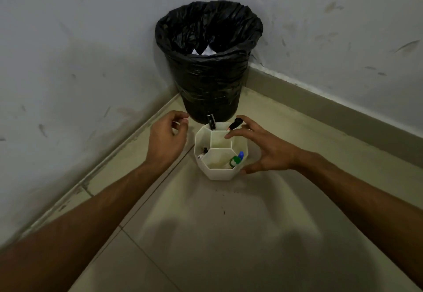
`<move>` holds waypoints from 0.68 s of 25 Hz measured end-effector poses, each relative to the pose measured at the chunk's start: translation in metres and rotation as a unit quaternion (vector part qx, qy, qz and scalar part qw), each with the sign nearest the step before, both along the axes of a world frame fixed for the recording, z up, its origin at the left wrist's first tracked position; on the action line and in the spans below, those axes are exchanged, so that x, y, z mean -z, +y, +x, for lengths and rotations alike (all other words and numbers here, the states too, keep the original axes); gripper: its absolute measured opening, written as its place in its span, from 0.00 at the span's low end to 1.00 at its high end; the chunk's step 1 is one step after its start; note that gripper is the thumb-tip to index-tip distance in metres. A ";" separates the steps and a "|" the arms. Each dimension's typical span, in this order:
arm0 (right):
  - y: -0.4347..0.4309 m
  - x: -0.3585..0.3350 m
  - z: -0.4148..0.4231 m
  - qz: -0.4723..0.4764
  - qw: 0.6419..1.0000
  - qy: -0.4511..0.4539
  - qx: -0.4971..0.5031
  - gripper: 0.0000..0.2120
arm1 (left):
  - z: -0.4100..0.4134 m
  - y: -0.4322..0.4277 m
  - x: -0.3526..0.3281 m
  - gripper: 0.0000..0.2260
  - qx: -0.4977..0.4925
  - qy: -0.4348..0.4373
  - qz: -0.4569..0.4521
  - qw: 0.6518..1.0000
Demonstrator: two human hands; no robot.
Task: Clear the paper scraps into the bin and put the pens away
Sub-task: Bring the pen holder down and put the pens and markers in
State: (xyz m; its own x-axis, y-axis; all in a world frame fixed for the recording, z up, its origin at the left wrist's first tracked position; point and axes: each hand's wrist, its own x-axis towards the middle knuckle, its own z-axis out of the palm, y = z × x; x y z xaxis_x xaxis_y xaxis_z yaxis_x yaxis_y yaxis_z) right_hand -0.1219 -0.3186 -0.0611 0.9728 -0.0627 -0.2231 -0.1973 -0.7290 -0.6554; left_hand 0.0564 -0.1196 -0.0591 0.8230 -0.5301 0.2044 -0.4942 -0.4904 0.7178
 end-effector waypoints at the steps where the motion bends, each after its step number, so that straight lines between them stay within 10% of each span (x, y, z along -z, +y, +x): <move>1: 0.000 0.003 0.005 -0.002 1.000 -0.001 -0.002 0.37 | 0.005 -0.001 0.008 0.09 -0.015 0.014 -0.005 1.000; 17: 0.020 -0.059 -0.011 -0.039 0.976 -0.059 0.205 0.35 | 0.028 -0.042 -0.036 0.08 -0.060 0.168 0.078 0.981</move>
